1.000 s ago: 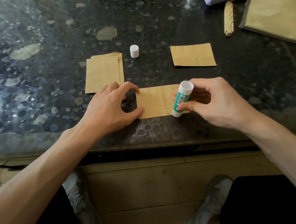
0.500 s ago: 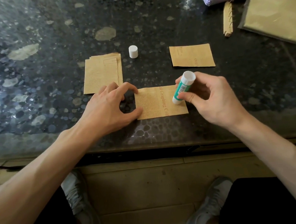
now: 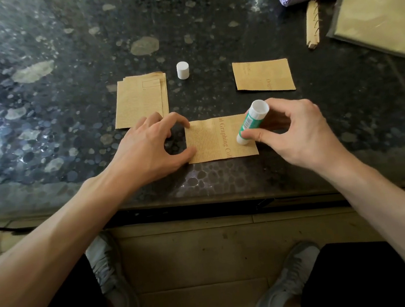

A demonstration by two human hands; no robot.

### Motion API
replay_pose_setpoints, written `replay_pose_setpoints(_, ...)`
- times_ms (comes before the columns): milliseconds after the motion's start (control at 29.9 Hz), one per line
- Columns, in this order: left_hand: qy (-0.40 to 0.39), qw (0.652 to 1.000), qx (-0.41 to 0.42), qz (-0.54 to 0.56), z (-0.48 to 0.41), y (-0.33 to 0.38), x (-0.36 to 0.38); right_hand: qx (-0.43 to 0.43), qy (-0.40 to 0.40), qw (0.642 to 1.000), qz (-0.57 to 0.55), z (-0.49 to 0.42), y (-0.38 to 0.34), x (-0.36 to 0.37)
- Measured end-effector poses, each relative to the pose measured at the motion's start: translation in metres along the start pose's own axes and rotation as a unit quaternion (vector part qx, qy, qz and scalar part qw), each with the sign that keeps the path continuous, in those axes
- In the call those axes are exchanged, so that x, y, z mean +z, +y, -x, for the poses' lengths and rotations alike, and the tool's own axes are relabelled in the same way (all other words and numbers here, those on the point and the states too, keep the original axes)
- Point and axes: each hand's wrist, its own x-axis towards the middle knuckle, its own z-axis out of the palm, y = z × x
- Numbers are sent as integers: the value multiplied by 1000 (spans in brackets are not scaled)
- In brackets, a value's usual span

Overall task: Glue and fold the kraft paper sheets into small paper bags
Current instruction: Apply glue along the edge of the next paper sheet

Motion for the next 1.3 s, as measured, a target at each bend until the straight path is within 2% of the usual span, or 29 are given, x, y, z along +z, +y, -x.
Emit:
replay_pose_setpoints(267,-7,1000,-2,-1,-1,1,-1,6,-66,998,-4,2,-3,-4)
replay_pose_setpoints(835,-9,1000,1,-4,-1,0,-2,11,-94,995,16,13,-4,-13)
replay_pose_setpoints(969,-4,1000,0,2,-1,0,-1,27,-101,994,-17,13,0,-15)
replay_pose_setpoints(1102,-2,1000,0,2,-1,1,-2,50,-43,989,-129,11,6,-18)
replay_pose_setpoints(1203,-5,1000,0,2,0,1,-1,27,6,992,-119,6,8,-15)
replay_pose_setpoints(1303,-4,1000,-1,3,0,1,-2,2,15,994,-111,3,8,-6)
